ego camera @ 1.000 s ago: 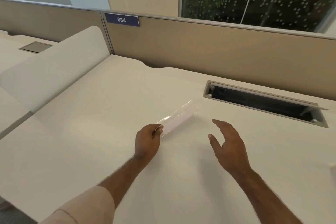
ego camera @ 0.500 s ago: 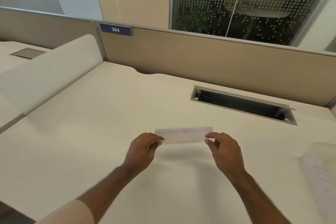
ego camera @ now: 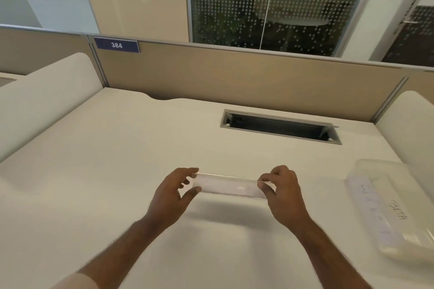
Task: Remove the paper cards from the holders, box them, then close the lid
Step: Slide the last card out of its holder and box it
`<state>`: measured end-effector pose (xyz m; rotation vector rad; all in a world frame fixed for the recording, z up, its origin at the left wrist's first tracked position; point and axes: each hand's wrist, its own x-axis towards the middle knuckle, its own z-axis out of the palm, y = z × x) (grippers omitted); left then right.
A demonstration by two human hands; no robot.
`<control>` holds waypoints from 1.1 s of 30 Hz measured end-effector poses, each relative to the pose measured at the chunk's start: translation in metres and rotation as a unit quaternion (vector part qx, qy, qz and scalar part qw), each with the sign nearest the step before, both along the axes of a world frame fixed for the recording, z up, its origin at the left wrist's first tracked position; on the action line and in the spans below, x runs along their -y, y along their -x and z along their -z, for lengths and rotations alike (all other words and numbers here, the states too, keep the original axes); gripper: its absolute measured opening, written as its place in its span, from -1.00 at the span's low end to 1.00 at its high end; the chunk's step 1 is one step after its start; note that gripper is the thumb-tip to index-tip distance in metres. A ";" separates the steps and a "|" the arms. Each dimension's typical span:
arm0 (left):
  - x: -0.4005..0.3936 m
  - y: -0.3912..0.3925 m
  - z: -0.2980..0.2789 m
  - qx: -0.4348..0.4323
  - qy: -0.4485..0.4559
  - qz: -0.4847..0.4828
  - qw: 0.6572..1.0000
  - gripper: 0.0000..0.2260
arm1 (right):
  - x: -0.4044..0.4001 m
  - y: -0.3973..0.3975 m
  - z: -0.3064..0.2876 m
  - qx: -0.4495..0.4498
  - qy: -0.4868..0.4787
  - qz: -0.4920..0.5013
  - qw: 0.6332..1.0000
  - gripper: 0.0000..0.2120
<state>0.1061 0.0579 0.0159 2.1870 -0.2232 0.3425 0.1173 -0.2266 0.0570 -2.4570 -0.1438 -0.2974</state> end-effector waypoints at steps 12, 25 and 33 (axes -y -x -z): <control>0.001 -0.003 -0.012 -0.107 0.043 0.119 0.986 -0.35 | 0.025 0.008 -0.022 -0.290 -0.321 0.057 0.900 -0.90; 0.020 0.010 -0.008 -0.263 0.337 0.103 0.898 -0.50 | 0.036 0.012 -0.018 -0.444 -0.400 0.152 0.787 -0.86; 0.032 0.006 -0.009 -0.289 0.380 0.055 0.877 -0.45 | 0.038 0.009 -0.014 -0.424 -0.450 0.144 0.773 -0.72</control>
